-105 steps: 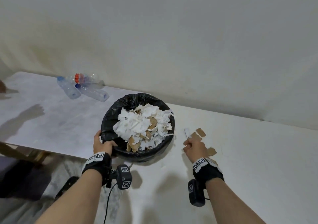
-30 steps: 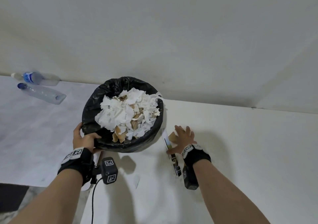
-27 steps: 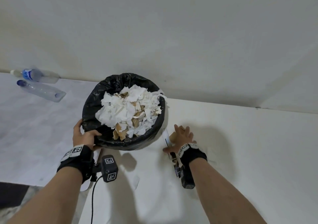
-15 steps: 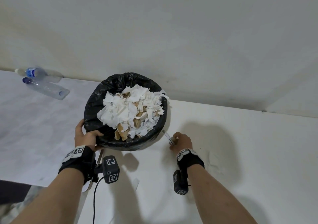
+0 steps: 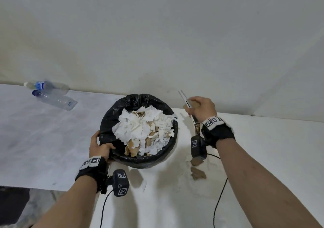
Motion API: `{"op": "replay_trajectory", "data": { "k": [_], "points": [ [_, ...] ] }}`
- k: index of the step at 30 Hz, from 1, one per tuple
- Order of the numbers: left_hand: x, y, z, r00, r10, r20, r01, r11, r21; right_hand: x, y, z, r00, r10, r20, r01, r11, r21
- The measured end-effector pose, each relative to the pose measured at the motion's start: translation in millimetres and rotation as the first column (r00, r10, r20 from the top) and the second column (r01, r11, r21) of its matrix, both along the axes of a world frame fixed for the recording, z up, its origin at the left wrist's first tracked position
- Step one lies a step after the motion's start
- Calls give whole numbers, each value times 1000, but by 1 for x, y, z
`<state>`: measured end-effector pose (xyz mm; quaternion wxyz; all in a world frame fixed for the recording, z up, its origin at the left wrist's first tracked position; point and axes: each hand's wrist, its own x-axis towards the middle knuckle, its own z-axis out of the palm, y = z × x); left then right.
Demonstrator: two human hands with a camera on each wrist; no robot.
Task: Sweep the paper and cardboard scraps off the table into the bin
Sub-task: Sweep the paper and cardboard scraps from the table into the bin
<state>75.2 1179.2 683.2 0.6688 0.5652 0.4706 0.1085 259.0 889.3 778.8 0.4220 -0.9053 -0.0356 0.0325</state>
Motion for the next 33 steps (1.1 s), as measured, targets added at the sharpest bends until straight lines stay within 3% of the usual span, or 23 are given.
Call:
{"op": "replay_trajectory", "data": {
  "k": [3,6,11,14,18,22,25,27,29,33],
  "points": [
    [-2,-16,9,996,-86,5,86,996,-2,-4,30,33,982,183,43,-179,979,-95],
    [-3,-30,16,985,-172,-1,172,985,4,-12,65,42,938,346,-6,-341,921,-189],
    [-6,-36,18,975,-220,9,220,976,7,-19,84,33,908,408,-92,-417,864,-281],
    [-11,-30,19,978,-211,3,211,977,-11,-18,61,38,935,343,-89,-354,898,-262],
    [-14,-25,21,983,-184,3,184,983,-18,-15,1,40,994,107,-10,-107,973,-202],
    [-12,-26,14,987,-158,3,158,987,-23,-33,-67,1,991,-78,-105,50,969,-244],
    [-7,-29,6,989,-149,-4,149,989,-21,-62,-95,-53,938,-50,-342,-92,918,-386],
    [-4,-31,0,990,-143,-8,143,990,-23,-87,-99,-95,889,-12,-457,-242,836,-493],
    [-1,-31,-9,991,-136,-18,136,991,-16,-108,-94,-132,860,2,-510,-322,778,-539],
    [4,-28,-24,992,-123,-23,123,992,-9,-125,-72,-181,828,66,-557,-396,773,-496]
  ]
}}
